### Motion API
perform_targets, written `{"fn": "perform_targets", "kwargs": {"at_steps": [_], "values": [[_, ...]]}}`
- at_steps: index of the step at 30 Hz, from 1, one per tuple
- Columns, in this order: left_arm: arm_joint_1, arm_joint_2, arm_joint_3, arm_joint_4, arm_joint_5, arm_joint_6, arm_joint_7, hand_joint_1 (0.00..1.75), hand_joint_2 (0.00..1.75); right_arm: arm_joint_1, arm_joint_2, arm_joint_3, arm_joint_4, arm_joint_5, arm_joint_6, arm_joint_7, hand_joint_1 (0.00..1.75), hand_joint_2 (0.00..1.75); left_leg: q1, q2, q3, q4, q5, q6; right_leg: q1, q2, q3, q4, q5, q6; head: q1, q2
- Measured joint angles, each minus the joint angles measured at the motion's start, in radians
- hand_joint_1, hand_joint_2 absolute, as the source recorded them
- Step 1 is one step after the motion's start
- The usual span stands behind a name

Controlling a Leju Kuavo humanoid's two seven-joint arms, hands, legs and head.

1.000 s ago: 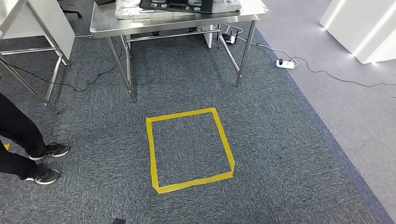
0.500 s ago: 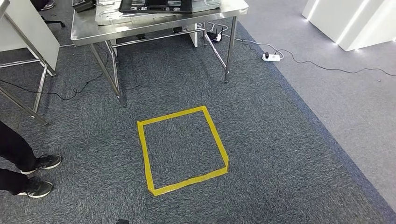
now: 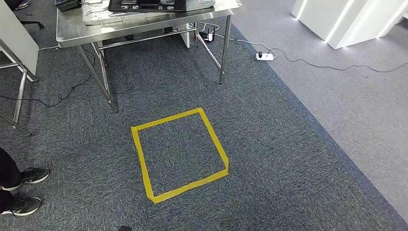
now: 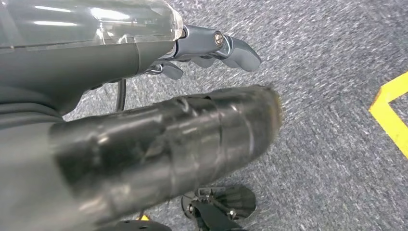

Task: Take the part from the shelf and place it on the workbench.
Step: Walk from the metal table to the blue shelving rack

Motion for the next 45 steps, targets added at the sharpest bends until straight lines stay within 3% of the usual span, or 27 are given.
{"fn": "perform_targets", "kwargs": {"at_steps": [2,4,5,6,8,10,12,14,17,18,19,20,21,22,24,26,28,30,32,33,34,35,36,38,40,43,45], "values": [[0.001,-0.001,0.0,0.0,0.0,0.0,0.0,0.0,0.0,-0.001,0.0,0.0,0.0,0.0,0.001,0.0,0.0,0.0,-0.004,0.018,-0.005,0.001,0.001,0.007,0.001,-0.015,-0.06,0.129,-0.065,0.003,0.0,0.0],[0.002,-0.001,0.0,0.0,0.0,0.0,0.0,0.0,0.0,0.0,0.0,0.0,0.001,-0.001,0.004,0.0,0.0,0.0,-0.009,0.039,-0.007,0.002,0.001,0.009,0.001,-0.017,-0.097,0.211,-0.086,0.003,0.0,0.0],[0.001,-0.001,0.0,0.0,0.0,0.0,0.001,0.0,0.0,0.001,-0.001,0.0,0.001,-0.001,0.006,0.0,0.0,0.0,-0.011,0.048,-0.007,0.003,0.0,0.009,0.001,-0.019,-0.086,0.194,-0.067,0.001,0.0,0.0],[0.0,-0.002,0.0,0.0,0.0,0.0,0.001,0.0,0.0,0.001,-0.001,0.0,0.002,-0.001,0.007,0.0,0.0,0.0,-0.013,0.056,-0.006,0.004,-0.001,0.009,0.002,-0.026,-0.056,0.14,-0.035,-0.003,0.0,0.0],[-0.001,-0.004,0.0,0.0,0.0,0.0,0.001,0.0,0.0,0.001,-0.003,0.0,0.002,-0.002,0.011,0.0,0.0,0.0,-0.017,0.07,-0.003,0.006,-0.005,0.005,0.011,-0.065,0.017,0.001,0.017,-0.015,0.0,0.0],[-0.002,-0.006,0.0,0.0,0.0,0.0,0.001,0.0,0.0,-0.002,-0.005,0.0,0.002,-0.002,0.014,0.0,0.0,0.0,-0.021,0.083,-0.002,0.008,-0.008,-0.001,0.021,-0.089,0.046,-0.064,0.03,-0.025,0.0,0.0],[-0.003,-0.008,0.0,0.0,0.0,0.0,0.001,0.0,0.0,-0.001,-0.005,0.0,0.002,-0.002,0.015,0.0,0.0,0.0,-0.023,0.096,0.001,0.006,-0.009,-0.009,0.022,-0.073,0.045,-0.07,0.034,-0.032,0.0,0.0],[-0.004,-0.009,0.0,0.0,-0.001,0.0,0.001,0.0,0.0,-0.001,-0.006,0.0,0.002,-0.002,0.015,0.001,0.0,0.0,-0.021,0.076,-0.003,0.025,-0.029,-0.019,0.015,-0.057,0.047,-0.079,0.042,-0.041,0.0,0.0],[-0.002,-0.009,0.0,0.0,-0.003,0.0,0.003,0.0,0.0,-0.004,-0.006,-0.001,0.003,-0.004,0.022,-0.004,0.0,0.0,-0.014,0.02,-0.073,0.186,-0.124,-0.031,0.01,-0.031,0.042,-0.084,0.051,-0.052,-0.001,0.0],[-0.001,-0.009,0.0,0.0,-0.004,0.0,0.005,0.0,0.0,-0.004,-0.006,-0.001,0.003,-0.006,0.027,-0.008,0.0,0.0,-0.013,0.014,-0.102,0.249,-0.149,-0.033,0.01,-0.02,0.04,-0.083,0.052,-0.053,-0.001,0.0],[0.001,-0.009,0.0,0.0,-0.005,0.0,0.007,0.0,0.0,-0.003,-0.006,-0.002,0.003,-0.008,0.03,-0.011,0.0,0.0,-0.012,0.012,-0.118,0.284,-0.153,-0.034,0.01,-0.008,0.039,-0.081,0.052,-0.053,-0.001,0.0],[0.002,-0.009,0.0,0.0,-0.006,0.0,0.008,0.0,0.0,-0.002,-0.006,-0.002,0.003,-0.01,0.033,-0.014,0.0,0.0,-0.011,0.011,-0.117,0.282,-0.138,-0.034,0.01,0.004,0.038,-0.079,0.053,-0.053,-0.001,0.0],[0.002,-0.009,0.0,0.0,-0.006,0.0,0.009,0.0,0.0,-0.002,-0.006,-0.003,0.003,-0.01,0.034,-0.015,0.0,0.0,-0.01,0.008,-0.097,0.238,-0.103,-0.034,0.009,0.017,0.038,-0.076,0.052,-0.052,-0.001,0.0],[0.001,-0.009,0.0,0.0,-0.006,0.0,0.008,0.0,0.0,-0.002,-0.005,-0.004,0.003,-0.01,0.035,-0.017,0.0,0.0,-0.008,-0.006,-0.065,0.168,-0.063,-0.032,0.009,0.029,0.038,-0.074,0.052,-0.051,-0.001,0.0],[0.001,-0.008,0.0,0.0,-0.006,0.0,0.006,0.0,0.0,-0.004,-0.004,-0.005,0.003,-0.01,0.036,-0.02,0.0,0.0,-0.006,-0.05,-0.013,0.048,-0.015,-0.025,0.009,0.052,0.033,-0.067,0.053,-0.042,-0.001,0.0],[0.0,-0.008,0.0,0.0,-0.006,0.0,0.004,0.0,0.0,-0.005,-0.003,-0.007,0.003,-0.011,0.036,-0.023,0.0,0.0,-0.008,-0.071,-0.002,0.014,-0.013,-0.018,0.006,0.071,0.024,-0.067,0.058,-0.027,0.0,0.0],[-0.002,-0.009,0.0,0.0,-0.006,0.0,0.002,0.0,0.0,-0.003,-0.003,-0.008,0.004,-0.011,0.036,-0.024,0.0,0.0,-0.007,-0.05,0.001,0.002,-0.004,-0.007,0.004,0.084,0.018,-0.069,0.064,-0.013,0.0,0.0],[-0.002,-0.01,0.0,0.0,-0.003,0.001,0.001,0.0,0.0,-0.002,-0.003,-0.009,0.004,-0.009,0.036,-0.024,0.0,0.0,-0.003,-0.025,0.005,-0.012,0.008,0.006,0.007,0.052,-0.004,-0.028,0.036,-0.007,0.001,0.0],[0.0,-0.01,0.001,0.0,0.0,0.0,0.0,0.0,0.0,-0.005,-0.003,-0.009,0.004,-0.006,0.035,-0.022,0.0,0.0,-0.004,0.003,0.004,-0.017,0.012,0.013,0.009,0.003,-0.062,0.091,-0.03,-0.004,0.003,0.0],[0.001,-0.01,0.001,0.0,0.001,-0.001,0.0,0.0,0.0,-0.007,-0.003,-0.009,0.004,-0.003,0.035,-0.021,0.0,0.0,-0.006,0.018,0.003,-0.016,0.012,0.014,0.007,-0.009,-0.092,0.156,-0.057,-0.002,0.003,0.0],[0.002,-0.009,0.002,0.0,0.002,-0.002,0.0,0.0,0.0,-0.007,-0.003,-0.009,0.004,-0.001,0.035,-0.02,0.0,0.0,-0.007,0.032,0.002,-0.016,0.011,0.014,0.006,-0.016,-0.112,0.198,-0.068,0.0,0.003,0.0],[0.002,-0.009,0.003,0.0,0.003,-0.003,0.0,0.0,0.0,-0.007,-0.003,-0.009,0.004,0.001,0.035,-0.019,0.0,0.0,-0.007,0.045,0.002,-0.015,0.01,0.013,0.004,-0.021,-0.112,0.203,-0.06,0.002,0.003,0.0],[0.001,-0.008,0.003,0.0,0.004,-0.005,0.0,0.0,0.0,-0.007,-0.003,-0.009,0.004,0.003,0.035,-0.018,0.0,0.0,-0.008,0.057,0.003,-0.015,0.008,0.011,0.003,-0.027,-0.091,0.168,-0.035,0.003,0.003,0.0],[0.0,-0.008,0.004,0.0,0.007,-0.006,0.0,0.0,0.0,-0.007,-0.003,-0.009,0.004,0.007,0.034,-0.017,0.0,0.0,-0.009,0.077,0.007,-0.012,0.002,0.005,0.002,-0.057,-0.012,0.028,0.026,0.001,0.003,0.0],[-0.001,-0.007,0.005,0.0,0.01,-0.007,0.0,0.0,0.0,-0.01,-0.002,-0.009,0.004,0.009,0.033,-0.016,0.0,0.0,-0.014,0.093,0.01,-0.009,-0.004,-0.006,0.007,-0.081,0.036,-0.064,0.052,-0.007,0.002,0.0],[-0.004,-0.006,0.005,0.0,0.011,-0.008,-0.001,0.0,0.0,-0.011,-0.001,-0.009,0.004,0.011,0.032,-0.014,0.0,0.0,-0.014,0.106,0.018,-0.009,-0.011,-0.022,0.01,-0.064,0.035,-0.076,0.054,-0.022,0.002,0.0],[-0.007,-0.006,0.006,0.0,0.012,-0.008,-0.003,0.0,0.0,-0.012,-0.001,-0.009,0.004,0.012,0.032,-0.012,0.0,0.0,-0.01,0.071,0.006,0.027,-0.042,-0.033,0.006,-0.046,0.034,-0.082,0.06,-0.035,0.002,0.0]]}}
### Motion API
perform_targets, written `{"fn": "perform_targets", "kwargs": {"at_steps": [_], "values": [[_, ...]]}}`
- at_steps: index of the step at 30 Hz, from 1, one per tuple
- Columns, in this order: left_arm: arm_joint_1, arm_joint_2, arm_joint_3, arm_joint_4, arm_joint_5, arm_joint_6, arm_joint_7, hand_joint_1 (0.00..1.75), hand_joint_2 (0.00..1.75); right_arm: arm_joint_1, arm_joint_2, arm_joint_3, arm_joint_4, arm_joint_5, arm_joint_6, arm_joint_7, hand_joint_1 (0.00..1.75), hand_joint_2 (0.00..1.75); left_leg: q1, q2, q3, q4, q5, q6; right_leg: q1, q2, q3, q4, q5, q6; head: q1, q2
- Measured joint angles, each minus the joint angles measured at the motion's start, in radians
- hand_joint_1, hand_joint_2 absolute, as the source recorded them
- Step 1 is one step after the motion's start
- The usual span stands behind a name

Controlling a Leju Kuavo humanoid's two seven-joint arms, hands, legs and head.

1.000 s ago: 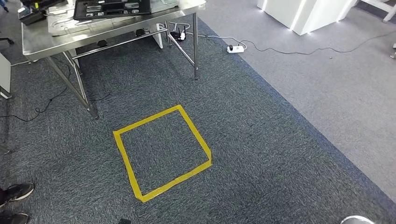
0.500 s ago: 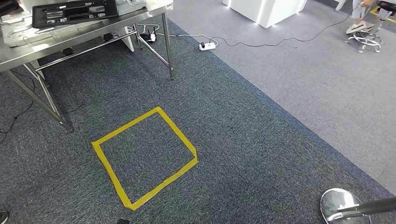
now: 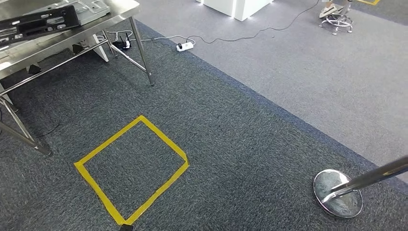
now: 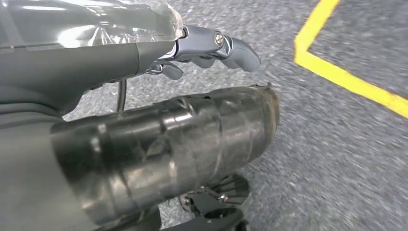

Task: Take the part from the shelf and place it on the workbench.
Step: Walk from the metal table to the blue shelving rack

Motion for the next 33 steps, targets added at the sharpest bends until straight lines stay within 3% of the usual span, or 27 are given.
{"fn": "perform_targets", "kwargs": {"at_steps": [2,3,4,5,6,7,9,11,13,15,18,19,20,21,23,25,26,28,29,31,33], "values": [[0.001,0.001,0.0,0.0,0.0,0.0,-0.001,0.0,0.0,-0.002,0.0,0.0,0.0,0.001,0.0,0.002,0.0,0.0,0.002,-0.047,-0.051,0.117,-0.067,-0.006,0.0,0.019,-0.003,-0.002,0.005,-0.009,0.0,0.0],[0.003,0.001,0.0,0.0,0.0,0.0,0.0,0.0,0.0,-0.002,0.0,0.0,0.0,0.002,0.0,0.004,0.0,0.0,0.002,-0.056,-0.084,0.189,-0.098,-0.006,0.002,0.031,-0.005,-0.002,0.005,-0.012,0.0,0.0],[0.005,0.002,0.0,0.0,-0.001,0.0,0.0,0.0,0.0,-0.002,0.001,0.0,0.0,0.002,0.0,0.005,0.0,0.0,0.002,-0.059,-0.11,0.243,-0.113,-0.005,0.005,0.043,-0.006,-0.001,0.006,-0.013,0.0,0.0],[0.007,0.002,0.0,0.0,-0.001,0.0,0.001,0.0,0.0,-0.001,0.001,0.0,0.0,0.002,0.0,0.007,0.0,0.0,0.002,-0.06,-0.122,0.262,-0.108,-0.003,0.007,0.056,-0.007,0.0,0.006,-0.013,0.0,0.0],[0.007,0.002,0.0,0.0,-0.001,0.0,0.002,0.0,0.0,-0.001,0.001,0.0,0.0,0.002,0.0,0.009,0.0,0.0,0.002,-0.062,-0.113,0.238,-0.081,0.001,0.008,0.07,-0.006,0.002,0.006,-0.014,0.0,0.0],[0.007,0.003,0.0,0.0,-0.001,0.0,0.002,0.0,0.0,-0.001,0.001,-0.001,0.0,0.002,0.0,0.01,0.0,0.0,0.001,-0.071,-0.087,0.177,-0.041,0.007,0.01,0.084,-0.005,0.004,0.006,-0.014,0.0,0.0],[0.007,0.006,0.0,0.0,-0.002,0.0,0.002,0.0,0.0,-0.002,0.004,-0.001,0.001,0.002,0.0,0.011,0.0,0.0,-0.001,-0.112,-0.028,0.038,0.023,0.023,0.011,0.109,-0.007,0.008,0.007,-0.011,0.0,0.0],[0.006,0.009,0.0,0.0,-0.002,0.0,0.002,0.0,0.0,-0.003,0.007,-0.001,0.001,0.003,0.0,0.011,0.0,0.0,-0.004,-0.138,-0.005,-0.022,0.037,0.032,0.008,0.128,-0.013,0.009,0.011,-0.002,0.0,0.0],[0.003,0.008,0.0,0.0,-0.003,0.0,0.002,0.0,0.0,0.0,0.008,-0.001,0.002,0.003,0.0,0.012,0.0,0.0,-0.003,-0.122,-0.002,-0.033,0.044,0.037,0.005,0.146,-0.018,0.006,0.017,0.012,-0.001,0.0],[0.002,0.008,0.001,0.0,-0.003,0.001,0.002,0.0,0.0,0.002,0.009,-0.001,0.002,0.003,0.0,0.012,0.0,0.0,0.002,-0.098,0.007,-0.054,0.058,0.047,0.01,0.12,-0.033,0.03,0.0,0.02,0.0,0.0],[0.004,0.008,0.001,0.0,-0.003,0.001,0.002,0.0,0.0,0.0,0.009,-0.001,0.003,0.003,0.0,0.012,0.0,0.0,0.001,-0.055,0.009,-0.067,0.066,0.056,0.009,0.043,-0.117,0.198,-0.092,0.028,0.001,0.0],[0.006,0.008,0.001,0.0,-0.003,0.001,0.002,0.0,0.0,-0.001,0.009,-0.001,0.003,0.003,0.0,0.012,0.0,0.0,0.0,-0.041,0.008,-0.066,0.065,0.055,0.005,0.034,-0.144,0.255,-0.113,0.033,0.001,0.0],[0.007,0.008,0.001,0.0,-0.003,0.001,0.002,0.0,0.0,0.0,0.009,-0.001,0.003,0.003,0.0,0.012,0.0,0.0,-0.001,-0.027,0.008,-0.066,0.063,0.054,0.0,0.028,-0.155,0.282,-0.116,0.037,0.001,0.0],[0.007,0.008,0.002,0.0,-0.003,0.001,0.002,0.0,0.0,0.0,0.009,-0.001,0.003,0.003,0.0,0.012,0.0,0.0,0.0,-0.014,0.01,-0.065,0.061,0.052,-0.004,0.024,-0.145,0.268,-0.099,0.041,0.001,0.0],[0.006,0.008,0.002,0.0,-0.003,0.001,0.002,0.0,0.0,0.001,0.009,-0.001,0.003,0.003,0.0,0.012,0.0,0.0,0.002,0.008,0.015,-0.06,0.053,0.043,-0.011,-0.007,-0.072,0.137,-0.037,0.047,0.002,0.0],[0.005,0.009,0.002,0.0,-0.003,0.001,0.002,0.0,0.0,-0.001,0.009,-0.001,0.003,0.003,0.0,0.012,0.0,0.0,-0.002,0.026,0.017,-0.05,0.041,0.029,-0.01,-0.045,-0.01,0.026,0.001,0.042,0.001,0.0],[0.005,0.009,0.002,0.0,-0.003,0.001,0.002,0.0,0.0,-0.002,0.009,-0.001,0.003,0.003,0.0,0.012,0.0,0.0,-0.005,0.033,0.019,-0.047,0.037,0.022,-0.007,-0.054,-0.001,0.006,0.003,0.036,0.0,0.0],[0.003,0.009,0.002,0.0,-0.003,0.001,0.002,0.0,0.0,-0.002,0.009,-0.001,0.003,0.003,0.0,0.012,0.0,0.0,-0.005,0.048,0.024,-0.046,0.032,0.013,-0.004,-0.034,-0.005,0.009,0.002,0.023,-0.001,0.0],[0.001,0.009,0.002,0.0,-0.003,0.001,0.002,0.0,0.0,-0.001,0.009,-0.001,0.003,0.003,0.0,0.012,0.0,0.0,-0.002,0.042,0.026,-0.041,0.025,0.008,-0.005,-0.024,-0.006,0.007,0.004,0.017,-0.001,0.0],[0.0,0.008,0.002,0.0,-0.003,0.001,0.002,0.0,0.0,-0.002,0.009,-0.002,0.003,0.003,0.0,0.013,0.0,0.0,0.003,0.0,0.004,0.014,-0.016,0.001,-0.007,-0.004,-0.006,0.002,0.008,0.003,-0.001,0.0],[0.002,0.008,0.002,0.0,-0.004,0.001,0.002,0.0,0.0,-0.003,0.009,-0.002,0.003,0.003,0.0,0.013,0.0,0.0,0.005,-0.048,-0.059,0.149,-0.085,-0.001,-0.004,0.017,-0.008,0.001,0.01,-0.005,-0.001,0.0]]}}
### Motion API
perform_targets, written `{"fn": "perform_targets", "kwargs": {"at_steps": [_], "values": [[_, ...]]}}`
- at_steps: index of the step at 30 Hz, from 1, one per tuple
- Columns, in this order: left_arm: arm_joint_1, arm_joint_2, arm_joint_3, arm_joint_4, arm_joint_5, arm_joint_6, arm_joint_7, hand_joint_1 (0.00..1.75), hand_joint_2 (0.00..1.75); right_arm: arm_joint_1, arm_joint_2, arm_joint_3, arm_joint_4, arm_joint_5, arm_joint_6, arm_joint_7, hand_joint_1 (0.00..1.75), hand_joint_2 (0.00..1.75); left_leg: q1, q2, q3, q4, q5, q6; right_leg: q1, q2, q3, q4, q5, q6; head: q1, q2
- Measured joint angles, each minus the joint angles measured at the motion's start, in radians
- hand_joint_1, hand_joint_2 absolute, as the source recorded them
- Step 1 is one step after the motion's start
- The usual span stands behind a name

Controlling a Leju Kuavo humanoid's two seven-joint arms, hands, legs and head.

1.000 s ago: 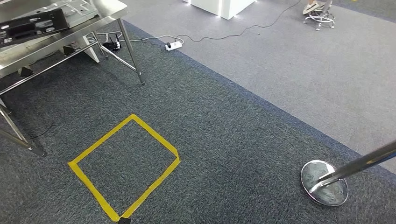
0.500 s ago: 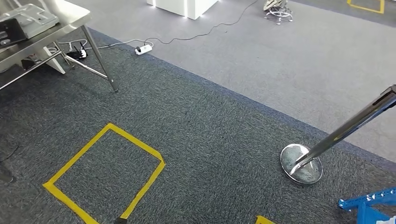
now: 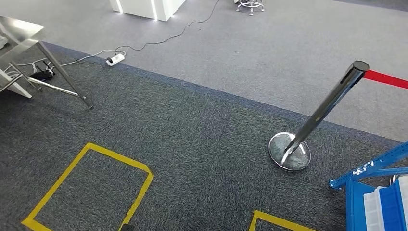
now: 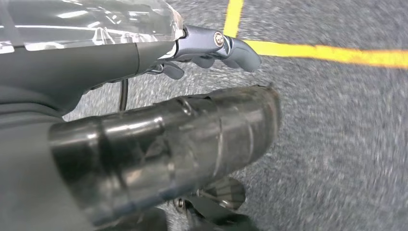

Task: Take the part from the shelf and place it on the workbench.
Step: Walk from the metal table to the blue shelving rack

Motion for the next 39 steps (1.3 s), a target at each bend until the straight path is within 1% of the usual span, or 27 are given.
{"fn": "perform_targets", "kwargs": {"at_steps": [1,2,3,4,5,7,9,11,13,15,16,17,18,19,20,22,24,26,28,30,31,32,33,34,35,37,39], "values": [[0.002,0.0,0.0,0.0,0.0,0.0,0.0,0.0,0.0,0.0,0.0,0.0,0.0,0.0,0.0,0.0,0.0,0.0,0.0,-0.008,-0.034,0.068,-0.024,0.001,0.002,0.013,-0.001,0.001,0.0,-0.002,0.0,0.0],[0.004,0.0,0.0,0.0,-0.001,0.0,0.0,0.0,0.0,0.0,0.0,0.0,0.0,0.0,0.0,0.001,0.0,0.0,0.0,-0.012,-0.057,0.111,-0.029,0.002,0.005,0.028,-0.001,0.002,0.001,-0.003,0.0,0.0],[0.006,0.0,0.0,0.0,-0.002,0.0,0.0,0.0,0.0,0.001,0.0,-0.001,0.0,0.0,0.0,0.001,0.0,0.0,0.0,-0.013,-0.062,0.112,-0.012,0.005,0.006,0.043,0.0,0.003,0.001,-0.003,0.0,0.0],[0.006,0.0,0.0,0.0,-0.003,0.0,0.0,0.0,0.0,0.001,0.0,-0.001,0.0,0.0,0.0,0.002,0.0,0.0,0.0,-0.017,-0.048,0.071,0.024,0.009,0.007,0.059,0.0,0.005,0.0,-0.002,0.0,0.0],[0.006,0.0,0.0,0.0,-0.005,0.0,0.0,0.0,0.0,0.001,0.0,-0.001,0.0,0.0,0.001,0.002,0.0,0.0,0.0,-0.029,-0.022,0.002,0.068,0.013,0.007,0.074,0.0,0.007,0.0,-0.002,0.0,0.0],[0.005,0.002,0.001,0.0,-0.007,0.0,0.0,0.0,0.0,-0.001,0.001,-0.002,0.0,0.001,0.002,0.002,0.0,0.0,0.0,-0.07,0.025,-0.121,0.123,0.02,0.008,0.099,-0.004,0.013,0.0,0.003,0.0,0.0],[0.002,0.003,0.002,0.0,-0.007,-0.001,-0.002,0.0,0.0,-0.001,0.002,-0.002,0.0,0.003,0.003,0.002,0.0,0.0,-0.003,-0.089,0.036,-0.16,0.13,0.024,0.007,0.118,-0.011,0.014,0.003,0.015,0.0,0.0],[-0.001,0.003,0.002,0.0,-0.007,-0.003,-0.003,0.0,0.0,0.003,0.002,-0.002,0.002,0.007,0.003,0.003,0.0,0.0,-0.003,-0.07,0.04,-0.169,0.137,0.032,0.004,0.126,-0.015,0.013,0.007,0.028,0.0,0.0],[-0.001,0.004,0.002,0.0,-0.007,-0.004,-0.003,0.0,0.0,0.004,0.002,-0.002,0.003,0.009,0.003,0.004,0.0,0.0,-0.001,-0.046,0.045,-0.182,0.149,0.046,0.007,0.083,-0.034,0.051,-0.021,0.036,0.001,0.0],[0.002,0.004,0.004,0.0,-0.007,-0.005,-0.003,0.0,0.0,0.002,0.002,-0.002,0.003,0.009,0.003,0.005,0.0,0.0,-0.003,-0.018,0.045,-0.187,0.152,0.054,0.007,0.028,-0.088,0.165,-0.087,0.042,0.002,0.0],[0.004,0.005,0.005,0.0,-0.007,-0.005,-0.002,0.0,0.0,0.001,0.002,-0.002,0.003,0.009,0.003,0.007,0.0,0.0,-0.005,-0.003,0.043,-0.186,0.152,0.056,0.005,0.017,-0.119,0.23,-0.115,0.045,0.002,0.0],[0.005,0.005,0.005,0.0,-0.007,-0.005,-0.001,0.0,0.0,0.0,0.002,-0.002,0.004,0.01,0.003,0.009,0.0,0.0,-0.006,0.011,0.043,-0.186,0.151,0.056,0.004,0.013,-0.139,0.274,-0.128,0.048,0.002,0.0],[0.006,0.005,0.006,0.0,-0.007,-0.006,-0.001,0.0,0.0,0.001,0.002,-0.002,0.004,0.011,0.003,0.011,0.0,0.0,-0.007,0.025,0.043,-0.186,0.149,0.055,0.002,0.009,-0.141,0.284,-0.123,0.051,0.002,0.0],[0.005,0.005,0.006,0.0,-0.007,-0.006,0.0,0.0,0.0,0.002,0.002,-0.002,0.004,0.012,0.003,0.014,0.0,0.0,-0.007,0.037,0.044,-0.185,0.148,0.054,0.001,0.004,-0.122,0.251,-0.1,0.052,0.002,0.0],[0.005,0.005,0.006,0.0,-0.007,-0.007,0.0,0.0,0.0,0.002,0.002,-0.002,0.004,0.012,0.004,0.016,0.0,0.0,-0.007,0.048,0.046,-0.184,0.145,0.052,0.0,-0.008,-0.085,0.187,-0.067,0.052,0.002,0.0],[0.004,0.005,0.007,0.0,-0.007,-0.007,0.0,0.0,0.0,0.001,0.002,-0.002,0.004,0.014,0.004,0.018,0.0,0.0,-0.011,0.067,0.05,-0.181,0.137,0.043,0.003,-0.049,-0.014,0.057,-0.02,0.044,0.002,0.0],[0.003,0.006,0.008,0.0,-0.007,-0.007,0.0,0.0,0.0,-0.001,0.002,-0.002,0.004,0.017,0.004,0.018,0.0,0.0,-0.015,0.083,0.054,-0.178,0.131,0.032,0.011,-0.065,0.007,0.011,-0.013,0.031,0.001,0.0],[0.001,0.006,0.009,0.0,-0.007,-0.008,0.0,0.0,0.0,0.0,0.003,-0.002,0.004,0.02,0.004,0.018,0.0,0.0,-0.013,0.095,0.059,-0.177,0.126,0.021,0.011,-0.043,0.005,0.008,-0.009,0.018,0.001,0.0],[-0.001,0.006,0.009,0.0,-0.007,-0.009,0.0,0.0,0.0,0.0,0.004,-0.002,0.004,0.022,0.005,0.019,0.0,0.0,-0.008,0.064,0.05,-0.145,0.098,0.012,0.007,-0.024,0.008,0.0,-0.003,0.004,0.001,0.0],[0.0,0.006,0.01,0.0,-0.007,-0.01,0.0,0.0,0.0,-0.002,0.005,-0.002,0.004,0.023,0.006,0.021,0.0,0.0,-0.003,0.012,0.001,-0.035,0.034,0.006,0.005,-0.003,0.007,-0.004,0.002,-0.005,0.0,0.0],[0.002,0.006,0.01,0.0,-0.007,-0.01,0.001,0.0,0.0,-0.003,0.005,-0.003,0.004,0.024,0.008,0.022,0.0,0.0,-0.002,-0.003,-0.032,0.036,0.003,0.005,0.006,0.009,0.006,-0.003,0.002,-0.007,0.0,0.0],[0.004,0.006,0.01,0.0,-0.007,-0.011,0.002,0.0,0.0,-0.002,0.005,-0.003,0.004,0.024,0.009,0.023,0.0,0.0,-0.002,-0.009,-0.06,0.092,-0.013,0.003,0.007,0.023,0.005,-0.003,0.003,-0.008,0.0,0.0],[0.006,0.006,0.01,0.0,-0.007,-0.011,0.002,0.0,0.0,-0.002,0.005,-0.003,0.004,0.025,0.011,0.024,0.0,0.0,-0.002,-0.012,-0.074,0.114,-0.009,0.003,0.008,0.038,0.005,-0.001,0.003,-0.008,0.0,0.0],[0.007,0.006,0.011,0.0,-0.007,-0.011,0.003,0.0,0.0,-0.001,0.005,-0.003,0.004,0.026,0.012,0.026,0.0,0.0,-0.001,-0.013,-0.069,0.097,0.016,0.004,0.008,0.053,0.005,0.001,0.002,-0.008,0.0,0.0],[0.007,0.006,0.011,0.0,-0.007,-0.011,0.003,0.0,0.0,0.0,0.005,-0.003,0.005,0.026,0.014,0.027,0.0,0.0,-0.001,-0.02,-0.048,0.043,0.056,0.006,0.008,0.067,0.006,0.004,0.002,-0.007,0.0,0.0],[0.007,0.006,0.012,0.0,-0.008,-0.011,0.003,0.0,0.0,-0.001,0.005,-0.003,0.004,0.026,0.017,0.027,0.0,0.0,0.001,-0.066,0.003,-0.09,0.122,0.012,0.007,0.093,0.002,0.012,-0.001,-0.001,0.001,0.0],[0.006,0.006,0.012,0.0,-0.008,-0.011,0.003,0.0,0.0,-0.002,0.005,-0.003,0.004,0.027,0.018,0.027,0.0,0.0,0.001,-0.101,0.025,-0.152,0.139,0.017,0.007,0.115,-0.007,0.017,0.0,0.011,0.001,0.0]]}}
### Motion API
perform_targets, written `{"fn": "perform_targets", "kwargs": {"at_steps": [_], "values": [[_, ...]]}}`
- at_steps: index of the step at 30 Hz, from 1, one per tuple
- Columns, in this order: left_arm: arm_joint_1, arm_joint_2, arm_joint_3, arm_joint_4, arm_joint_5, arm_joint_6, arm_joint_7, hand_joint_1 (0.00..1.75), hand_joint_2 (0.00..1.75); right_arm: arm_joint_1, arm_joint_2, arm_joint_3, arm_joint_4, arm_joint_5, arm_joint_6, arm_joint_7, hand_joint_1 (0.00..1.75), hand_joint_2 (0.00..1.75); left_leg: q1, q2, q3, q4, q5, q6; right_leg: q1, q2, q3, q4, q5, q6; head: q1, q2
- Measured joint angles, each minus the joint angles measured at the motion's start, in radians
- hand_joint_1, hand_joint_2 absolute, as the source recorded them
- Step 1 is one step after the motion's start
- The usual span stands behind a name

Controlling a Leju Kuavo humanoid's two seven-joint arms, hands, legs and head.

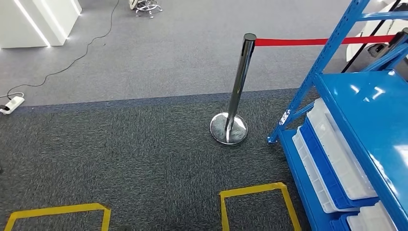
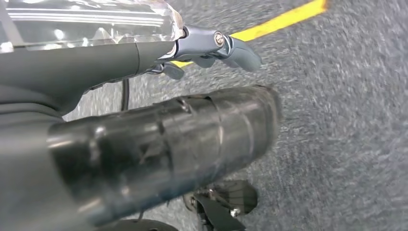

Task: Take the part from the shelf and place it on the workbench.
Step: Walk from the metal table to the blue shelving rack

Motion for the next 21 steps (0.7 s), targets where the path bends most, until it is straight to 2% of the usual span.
{"fn": "perform_targets", "kwargs": {"at_steps": [2,3,4,5,6,7,8,9,10,11,12,14,15,17,18,19,21], "values": [[-0.002,0.0,0.0,0.0,0.0,0.0,0.0,0.0,0.0,0.003,0.0,0.0,0.0,0.0,0.0,0.0,0.0,0.0,-0.002,0.015,0.003,-0.007,0.003,0.009,-0.002,0.022,-0.005,-0.003,0.006,0.015,0.0,0.0],[-0.003,-0.001,0.0,0.0,0.0,0.0,0.0,0.0,0.0,0.005,0.0,0.0,0.0,0.0,0.0,0.0,0.0,0.0,-0.001,0.027,0.007,-0.014,0.008,0.016,-0.002,0.017,-0.008,-0.001,0.004,0.021,0.0,0.0],[-0.004,-0.001,0.0,0.0,0.0,0.0,-0.001,0.0,0.0,0.006,0.0,0.0,0.0,0.0,0.0,0.0,0.0,0.0,0.001,0.04,0.01,-0.021,0.013,0.024,-0.001,-0.003,-0.017,0.015,-0.008,0.025,0.001,0.0],[-0.004,-0.002,0.001,0.0,0.0,0.0,-0.002,0.0,0.0,0.006,-0.001,0.0,0.0,0.0,0.0,0.001,0.0,0.0,0.002,0.055,0.012,-0.029,0.017,0.031,0.0,-0.033,-0.035,0.054,-0.033,0.029,0.002,0.0],[-0.003,-0.002,0.001,0.0,0.0,0.0,-0.002,0.0,0.0,0.005,-0.001,0.0,0.0,0.0,0.0,0.002,0.0,0.0,0.0,0.069,0.013,-0.031,0.019,0.035,0.001,-0.067,-0.063,0.112,-0.066,0.031,0.003,0.0],[-0.002,-0.001,0.001,0.0,0.0,0.0,-0.003,0.0,0.0,0.004,-0.001,-0.001,0.0,0.0,0.001,0.002,0.0,0.0,-0.003,0.084,0.012,-0.032,0.019,0.037,0.001,-0.09,-0.095,0.179,-0.101,0.035,0.003,0.0],[0.0,-0.001,0.001,0.0,0.0,0.0,-0.003,0.0,0.0,0.003,-0.001,-0.001,0.0,0.0,0.001,0.003,0.0,0.0,-0.005,0.1,0.011,-0.031,0.018,0.038,0.0,-0.1,-0.123,0.238,-0.124,0.037,0.003,0.0],[0.0,-0.001,0.001,0.0,0.0,0.0,-0.003,0.0,0.0,0.003,-0.001,-0.001,0.0,0.0,0.002,0.003,0.0,0.0,-0.006,0.115,0.012,-0.031,0.016,0.038,-0.001,-0.105,-0.135,0.267,-0.128,0.039,0.003,0.0],[0.0,0.0,0.001,0.0,0.0,0.0,-0.002,0.0,0.0,0.004,-0.001,-0.002,0.0,0.0,0.002,0.003,0.0,0.0,-0.006,0.128,0.013,-0.031,0.015,0.037,-0.002,-0.109,-0.127,0.257,-0.114,0.04,0.003,0.0],[-0.001,0.0,0.001,0.0,0.0,0.0,-0.002,0.0,0.0,0.005,-0.001,-0.003,0.0,0.0,0.002,0.003,0.0,0.0,-0.006,0.14,0.015,-0.031,0.013,0.036,-0.002,-0.116,-0.098,0.208,-0.085,0.039,0.003,0.0],[-0.002,0.0,0.001,0.0,0.0,0.001,-0.002,0.0,0.0,0.005,-0.001,-0.004,0.0,0.0,0.002,0.003,0.0,0.0,-0.006,0.151,0.018,-0.03,0.011,0.033,-0.001,-0.131,-0.055,0.135,-0.051,0.037,0.003,0.0],[-0.002,0.0,0.001,0.0,-0.001,0.001,-0.002,0.0,0.0,0.004,-0.002,-0.005,0.0,0.0,0.003,0.003,0.0,0.0,-0.011,0.169,0.024,-0.029,0.004,0.025,0.006,-0.165,0.011,0.016,-0.012,0.025,0.003,0.0],[-0.003,0.0,0.002,0.0,-0.002,0.001,-0.002,0.0,0.0,0.003,-0.002,-0.005,0.0,0.0,0.003,0.003,0.0,0.0,-0.012,0.176,0.026,-0.028,0.001,0.02,0.01,-0.174,0.024,-0.01,-0.008,0.018,0.003,0.0],[-0.005,0.0,0.002,0.0,-0.002,0.001,-0.002,0.0,0.0,0.003,-0.002,-0.007,0.0,0.0,0.003,0.003,0.0,0.0,-0.013,0.191,0.033,-0.029,-0.002,0.009,0.013,-0.16,0.023,-0.017,-0.009,0.004,0.003,0.0],[-0.007,0.001,0.002,0.0,-0.003,0.001,-0.002,0.0,0.0,0.004,-0.001,-0.008,0.0,0.0,0.003,0.003,0.0,0.0,-0.011,0.188,0.035,-0.026,-0.007,0.003,0.01,-0.151,0.025,-0.021,-0.007,-0.002,0.003,0.0],[-0.008,0.001,0.002,0.0,-0.003,0.001,-0.002,0.0,0.0,0.004,-0.001,-0.009,0.0,0.0,0.003,0.003,0.0,0.0,-0.01,0.172,0.032,-0.012,-0.019,-0.003,0.007,-0.141,0.027,-0.026,-0.004,-0.008,0.003,0.0],[-0.008,0.001,0.002,0.0,-0.003,0.001,-0.002,0.0,0.0,0.002,-0.001,-0.01,0.0,0.0,0.004,0.003,0.0,0.0,-0.005,0.121,-0.006,0.076,-0.076,-0.011,0.003,-0.123,0.031,-0.032,0.0,-0.019,0.002,0.0]]}}
